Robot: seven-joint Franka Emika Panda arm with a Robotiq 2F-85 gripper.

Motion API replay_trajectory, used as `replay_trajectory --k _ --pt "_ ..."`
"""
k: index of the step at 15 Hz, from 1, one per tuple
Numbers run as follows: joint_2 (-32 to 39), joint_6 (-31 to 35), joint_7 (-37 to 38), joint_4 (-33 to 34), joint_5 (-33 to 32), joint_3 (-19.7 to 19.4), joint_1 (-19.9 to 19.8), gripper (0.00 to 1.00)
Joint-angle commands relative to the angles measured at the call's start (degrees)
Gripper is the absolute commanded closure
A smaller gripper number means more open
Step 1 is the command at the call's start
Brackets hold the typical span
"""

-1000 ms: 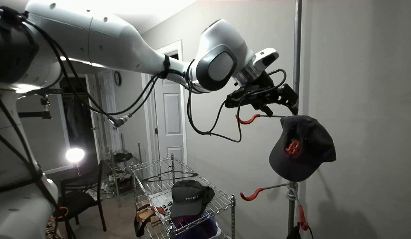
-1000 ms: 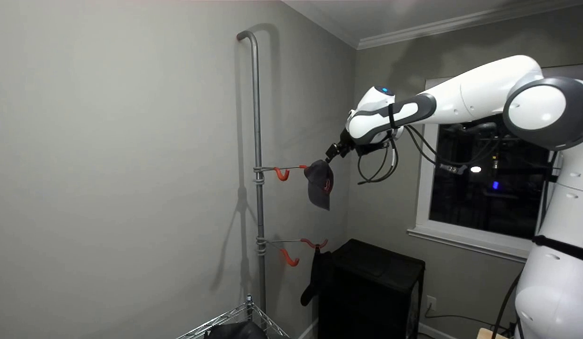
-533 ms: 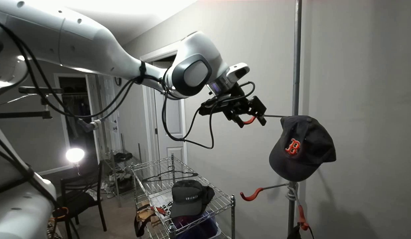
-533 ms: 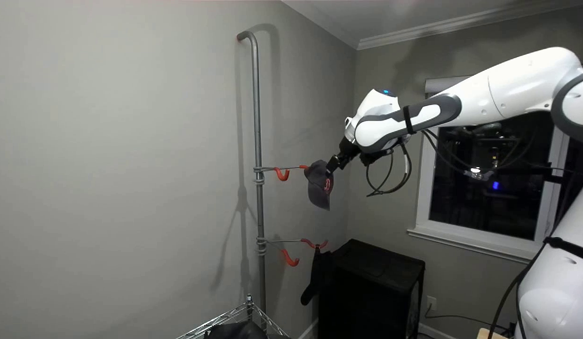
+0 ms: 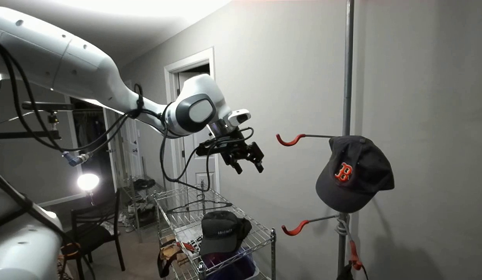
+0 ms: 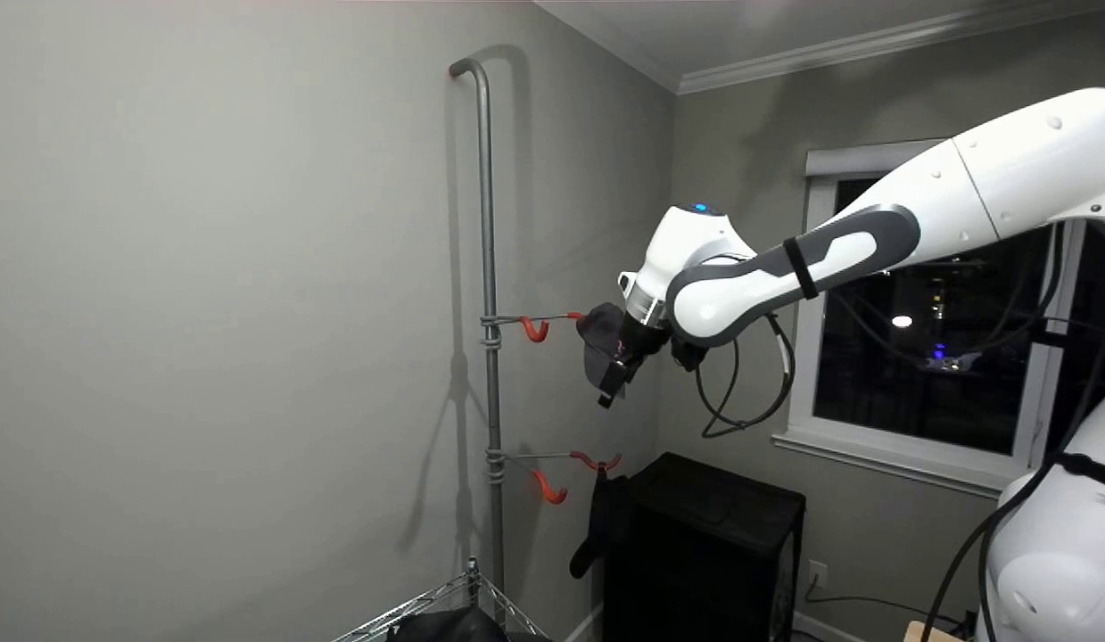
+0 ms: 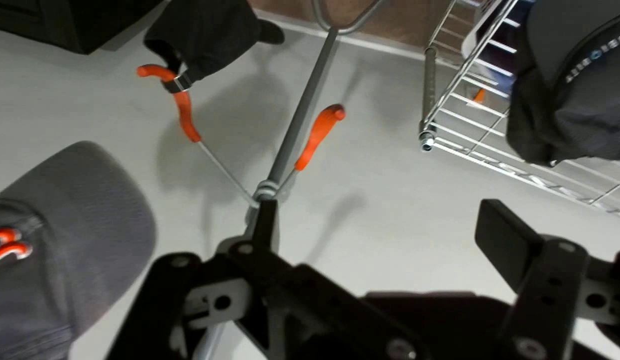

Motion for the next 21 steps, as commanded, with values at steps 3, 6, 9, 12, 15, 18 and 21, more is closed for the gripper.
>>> replay_trajectory --k 3,6,9,12,15,18,21 --pt "3.6 -4.5 10.7 -1.0 -2.4 8.9 4.5 0.00" --pt "10.0 -5.8 11.3 1.5 -0.7 11.1 7.8 0.00" --pt "17.4 -6.3 9.1 4.1 0.7 11.5 10.7 0.00" --pt "25.0 -6.8 8.8 7.4 -0.6 11.6 12.6 0.00" --pt "31.8 -8.5 6.6 11.7 -1.0 11.5 14.4 0.00" --pt "37.5 -12.1 5.0 16.5 -1.3 11.4 16.2 0.00" --pt "40.9 -16.1 1.8 20.3 -2.5 12.0 18.5 0.00"
